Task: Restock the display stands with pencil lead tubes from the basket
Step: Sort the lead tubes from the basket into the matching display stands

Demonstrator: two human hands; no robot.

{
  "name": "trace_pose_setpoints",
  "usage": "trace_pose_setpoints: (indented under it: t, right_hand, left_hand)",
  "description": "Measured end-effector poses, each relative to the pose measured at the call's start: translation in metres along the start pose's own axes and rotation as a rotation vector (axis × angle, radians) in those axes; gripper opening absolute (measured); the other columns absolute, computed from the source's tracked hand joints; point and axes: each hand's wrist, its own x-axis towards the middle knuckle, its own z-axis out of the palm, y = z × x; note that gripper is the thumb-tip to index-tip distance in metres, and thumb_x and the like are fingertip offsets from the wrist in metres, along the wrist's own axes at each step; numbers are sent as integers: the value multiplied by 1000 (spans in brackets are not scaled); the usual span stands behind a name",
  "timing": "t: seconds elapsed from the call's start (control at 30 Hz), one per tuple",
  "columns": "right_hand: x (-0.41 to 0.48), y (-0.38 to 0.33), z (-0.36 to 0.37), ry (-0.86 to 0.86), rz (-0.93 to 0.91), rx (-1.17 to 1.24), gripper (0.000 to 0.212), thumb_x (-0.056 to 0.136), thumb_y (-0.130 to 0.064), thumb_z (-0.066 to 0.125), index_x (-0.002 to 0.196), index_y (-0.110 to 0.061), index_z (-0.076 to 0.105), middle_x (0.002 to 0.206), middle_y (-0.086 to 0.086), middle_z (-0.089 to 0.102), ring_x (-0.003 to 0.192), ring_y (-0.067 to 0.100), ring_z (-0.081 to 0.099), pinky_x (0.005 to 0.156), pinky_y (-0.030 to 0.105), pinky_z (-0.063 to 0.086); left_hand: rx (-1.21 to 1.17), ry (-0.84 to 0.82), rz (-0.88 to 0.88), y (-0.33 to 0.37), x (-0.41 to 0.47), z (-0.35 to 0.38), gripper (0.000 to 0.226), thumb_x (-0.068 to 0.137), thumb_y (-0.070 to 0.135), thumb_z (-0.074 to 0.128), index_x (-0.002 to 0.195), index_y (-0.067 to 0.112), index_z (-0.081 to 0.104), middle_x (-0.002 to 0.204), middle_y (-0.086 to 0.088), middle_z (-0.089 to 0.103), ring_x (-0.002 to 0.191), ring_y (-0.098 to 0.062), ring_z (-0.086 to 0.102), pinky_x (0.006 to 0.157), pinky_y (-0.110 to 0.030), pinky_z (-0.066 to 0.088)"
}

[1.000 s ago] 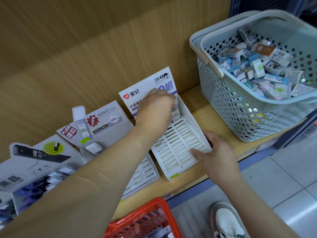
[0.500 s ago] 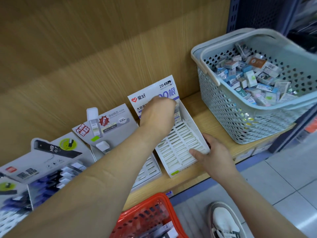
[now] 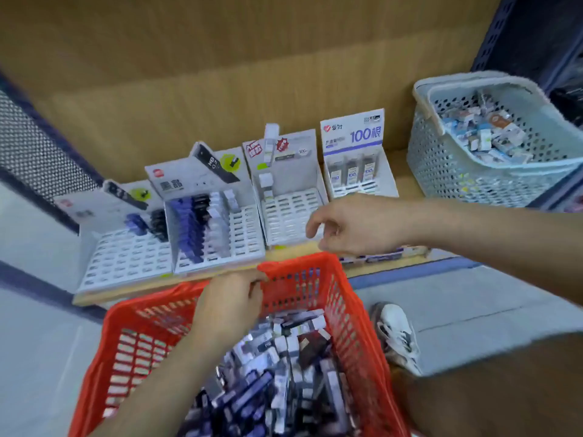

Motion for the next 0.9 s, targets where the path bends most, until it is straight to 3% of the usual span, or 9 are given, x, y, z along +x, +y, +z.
trace_pose_setpoints:
  t: [0.13, 0.23, 0.43, 0.53, 0.6, 0.7, 0.77, 0.83, 0.9]
  right_hand:
    - [-6, -54, 50, -495, -60, -340, 39, 98, -24, 53, 135, -13, 54, 120, 7, 63, 109, 24, 55, 72, 23, 32]
    - [7, -74, 98, -648, -80, -413, 38, 100, -22, 48, 131, -2, 56, 125, 16, 62, 114, 32, 55, 71, 28, 33]
    - [55, -82, 209, -576, 111, -91, 41, 100, -23, 49, 130, 4, 55, 124, 27, 60, 93, 38, 62, 71, 40, 50]
    - [64, -70, 263, -513, 315, 179, 40, 101, -29, 49, 132, -3, 48, 113, 14, 59, 78, 23, 58, 69, 36, 45]
    - [68, -64, 295, -496, 446, 312, 39, 100, -35, 53, 130, -11, 46, 106, 6, 55, 71, 13, 50, 68, 32, 41]
    - [67, -68, 332, -504, 511, 264, 87, 92, -40, 66, 155, -22, 9, 151, 18, 29, 106, 30, 56, 77, 35, 48]
    - [63, -80, 344, -467, 430, 63, 107, 85, -40, 74, 155, -29, -5, 157, 17, 9, 134, 40, 34, 97, 46, 45]
    - [63, -82, 352, -429, 355, -43, 119, 82, -40, 77, 154, -29, -17, 158, 16, 2, 139, 41, 27, 100, 50, 44]
    - [66, -73, 358, -386, 353, -8, 116, 81, -35, 77, 155, -28, -12, 155, 16, 10, 132, 39, 39, 93, 46, 49]
  left_hand:
    - [43, -160, -176, -68, -56, 20, 27, 90, 17, 52, 106, 26, 72, 109, 0, 71, 104, -24, 64, 82, -30, 47]
    - [33, -269, -278, -107, -93, 44, 26, 91, 16, 50, 105, 22, 72, 108, -8, 71, 95, -30, 64, 76, -32, 48]
    - [-6, -499, -299, -144, -133, 97, 22, 94, 14, 49, 106, 15, 68, 103, -11, 70, 83, -28, 61, 68, -32, 48]
    - [-7, -591, -222, -155, -133, 119, 20, 91, 29, 58, 106, 17, 64, 104, -9, 68, 93, -28, 61, 77, -34, 50]
    - [15, -653, -169, -163, -132, 137, 42, 85, 45, 64, 117, 18, 58, 114, -9, 62, 108, -28, 56, 90, -36, 43]
    - [37, -737, -161, -163, -137, 163, 99, 75, 61, 68, 149, 19, 18, 149, -11, 29, 134, -35, 29, 110, -44, 27]
    - [-26, -772, -150, -156, -135, 173, 121, 66, 67, 72, 152, 22, -1, 158, -11, 5, 142, -39, 13, 115, -52, 22]
    - [-27, -783, -149, -149, -128, 178, 131, 60, 65, 77, 151, 19, -5, 158, -12, 0, 143, -38, 10, 114, -54, 24]
    - [19, -747, -143, -144, -122, 182, 128, 60, 57, 81, 150, 18, 0, 154, -13, 13, 139, -35, 22, 106, -51, 33]
